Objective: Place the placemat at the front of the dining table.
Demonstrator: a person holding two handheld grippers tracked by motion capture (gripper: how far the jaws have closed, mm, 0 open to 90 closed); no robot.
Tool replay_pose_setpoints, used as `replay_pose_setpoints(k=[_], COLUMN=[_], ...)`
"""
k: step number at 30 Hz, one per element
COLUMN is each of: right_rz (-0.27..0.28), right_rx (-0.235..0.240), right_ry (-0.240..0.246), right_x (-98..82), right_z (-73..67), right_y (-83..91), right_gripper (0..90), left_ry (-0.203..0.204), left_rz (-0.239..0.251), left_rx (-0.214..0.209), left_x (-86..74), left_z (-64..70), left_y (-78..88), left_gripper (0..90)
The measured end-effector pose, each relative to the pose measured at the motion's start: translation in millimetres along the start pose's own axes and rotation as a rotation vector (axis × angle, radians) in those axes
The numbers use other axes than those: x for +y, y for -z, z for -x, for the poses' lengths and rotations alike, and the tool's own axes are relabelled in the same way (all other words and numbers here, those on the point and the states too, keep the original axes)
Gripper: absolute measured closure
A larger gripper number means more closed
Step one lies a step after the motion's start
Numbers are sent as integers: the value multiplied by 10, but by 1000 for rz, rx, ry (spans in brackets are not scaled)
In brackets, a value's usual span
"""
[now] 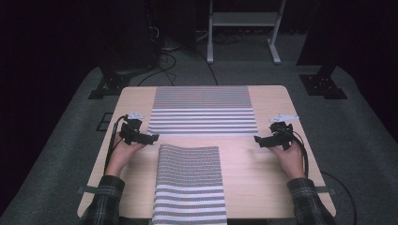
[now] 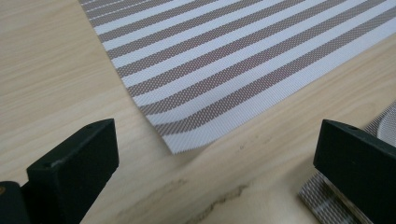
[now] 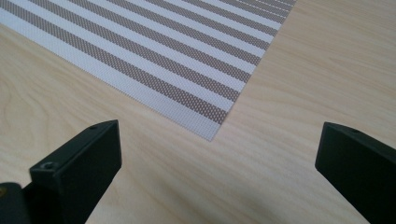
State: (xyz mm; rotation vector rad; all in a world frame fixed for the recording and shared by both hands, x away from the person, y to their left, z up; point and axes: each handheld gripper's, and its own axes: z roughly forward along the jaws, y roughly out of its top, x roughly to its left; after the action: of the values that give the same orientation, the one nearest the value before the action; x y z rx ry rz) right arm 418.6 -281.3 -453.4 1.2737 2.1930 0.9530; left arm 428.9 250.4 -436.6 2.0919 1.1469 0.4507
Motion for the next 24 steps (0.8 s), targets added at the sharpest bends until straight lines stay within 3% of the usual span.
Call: replay_pose_setpoints(k=[7,13,24], right_rz=[24,61,105], right_rx=[22,33,46], right_ry=[5,20,58], right_x=[-73,-138,-380], right_z=[-44,-138,-242], right_y=[188,342,594], right_gripper=[0,0,0], left_ry=[-8,-29,-54], left_rz=[29,45,56], left_rx=[3,4,4], left_x=[-170,-331,-657], left_z=[23,141,310], left_y=[258,454,662], left_gripper=[0,0,0])
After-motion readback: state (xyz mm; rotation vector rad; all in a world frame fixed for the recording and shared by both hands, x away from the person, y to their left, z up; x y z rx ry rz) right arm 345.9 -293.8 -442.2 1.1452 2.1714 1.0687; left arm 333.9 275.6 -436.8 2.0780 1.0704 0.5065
